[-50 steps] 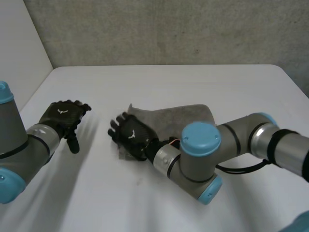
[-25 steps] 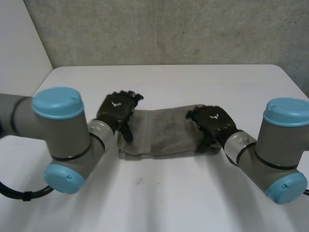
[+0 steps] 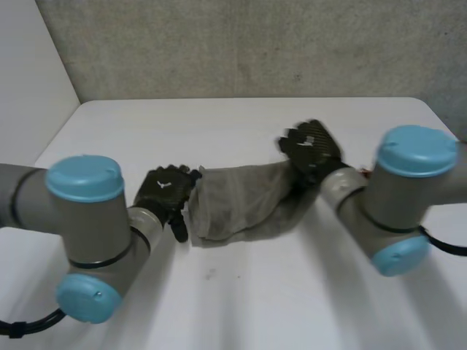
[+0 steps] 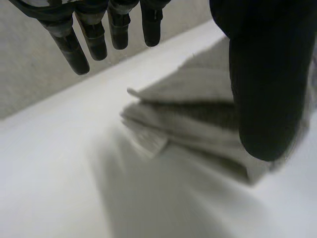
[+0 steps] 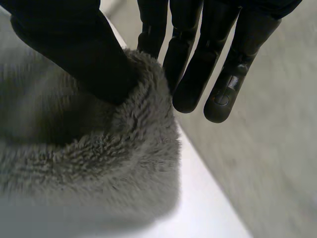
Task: Fold the towel.
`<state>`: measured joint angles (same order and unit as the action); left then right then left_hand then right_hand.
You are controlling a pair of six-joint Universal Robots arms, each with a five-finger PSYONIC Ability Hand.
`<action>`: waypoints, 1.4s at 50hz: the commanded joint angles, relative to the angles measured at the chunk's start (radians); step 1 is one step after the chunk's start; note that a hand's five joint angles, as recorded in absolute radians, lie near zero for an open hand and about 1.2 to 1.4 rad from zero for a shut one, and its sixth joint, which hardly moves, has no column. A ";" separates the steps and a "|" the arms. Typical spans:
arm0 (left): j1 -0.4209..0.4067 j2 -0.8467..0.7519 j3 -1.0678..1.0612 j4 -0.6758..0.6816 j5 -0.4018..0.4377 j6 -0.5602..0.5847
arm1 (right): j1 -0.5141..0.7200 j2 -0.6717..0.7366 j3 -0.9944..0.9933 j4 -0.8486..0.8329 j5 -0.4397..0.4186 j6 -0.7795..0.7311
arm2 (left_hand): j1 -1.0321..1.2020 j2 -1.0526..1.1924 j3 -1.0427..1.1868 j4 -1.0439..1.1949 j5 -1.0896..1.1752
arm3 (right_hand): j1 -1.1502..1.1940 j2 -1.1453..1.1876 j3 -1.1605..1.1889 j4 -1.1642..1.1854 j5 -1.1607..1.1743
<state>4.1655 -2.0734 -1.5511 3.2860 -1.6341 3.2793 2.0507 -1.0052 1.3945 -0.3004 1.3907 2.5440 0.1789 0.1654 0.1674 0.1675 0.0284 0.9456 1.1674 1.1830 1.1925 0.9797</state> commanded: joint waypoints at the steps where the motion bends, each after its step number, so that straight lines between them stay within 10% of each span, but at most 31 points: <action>1: 0.044 0.181 -0.092 -0.002 -0.007 -0.006 | 0.229 0.132 -0.137 0.001 -0.059 -0.068 | -0.004 0.010 0.008 0.008 -0.028 | 0.451 0.229 0.213 0.204 0.242; 12: 0.146 0.251 -0.158 -0.002 -0.021 -0.004 | 0.330 0.226 -0.095 0.006 -0.220 -0.077 | -0.004 0.010 0.008 0.008 -0.028 | 0.451 0.229 0.213 0.204 0.242; 14: 0.154 0.251 -0.153 0.000 -0.016 -0.006 | 0.330 0.206 -0.106 0.010 -0.191 -0.064 | -0.004 0.010 0.008 0.008 -0.028 | 0.105 -0.116 -0.132 -0.142 -0.103; 16: 0.156 0.247 -0.135 0.001 -0.012 -0.009 | 0.319 0.130 -0.106 0.012 -0.098 0.003 | -0.004 0.010 0.008 0.008 -0.028 | -0.771 -0.993 -1.008 -1.018 -0.980; 22: 0.140 0.222 -0.038 0.000 0.008 -0.059 | 0.257 -0.011 -0.085 0.033 0.010 0.290 | -0.004 0.010 0.008 0.008 -0.028 | -0.771 -0.993 -1.008 -1.018 -0.980; 31: 0.042 0.101 0.159 -0.116 0.013 -0.248 | 0.112 -0.060 -0.156 0.311 -0.062 0.643 | 0.017 0.031 0.029 0.028 -0.007 | -0.771 -0.993 -1.008 -1.018 -0.980; 53: -0.047 -0.174 0.278 -0.281 -0.096 -0.276 | 0.035 0.297 -0.410 0.509 -0.099 0.473 | -0.001 0.013 0.011 0.011 -0.025 | -0.771 -0.993 -1.008 -1.018 -0.980; 70: 0.030 0.271 0.319 -0.400 -0.095 -0.195 | -0.067 -0.207 -0.338 0.512 0.082 0.461 | -0.001 0.013 0.011 0.011 -0.025 | -0.771 -0.993 -1.008 -1.018 -0.980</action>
<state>4.1383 -1.9498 -1.2939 2.9546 -1.7317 3.0662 2.0073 -1.0603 1.0412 0.2202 1.3828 2.9738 0.1739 0.1650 0.1672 0.1663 0.0283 0.2061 0.2208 0.3341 0.2307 0.0448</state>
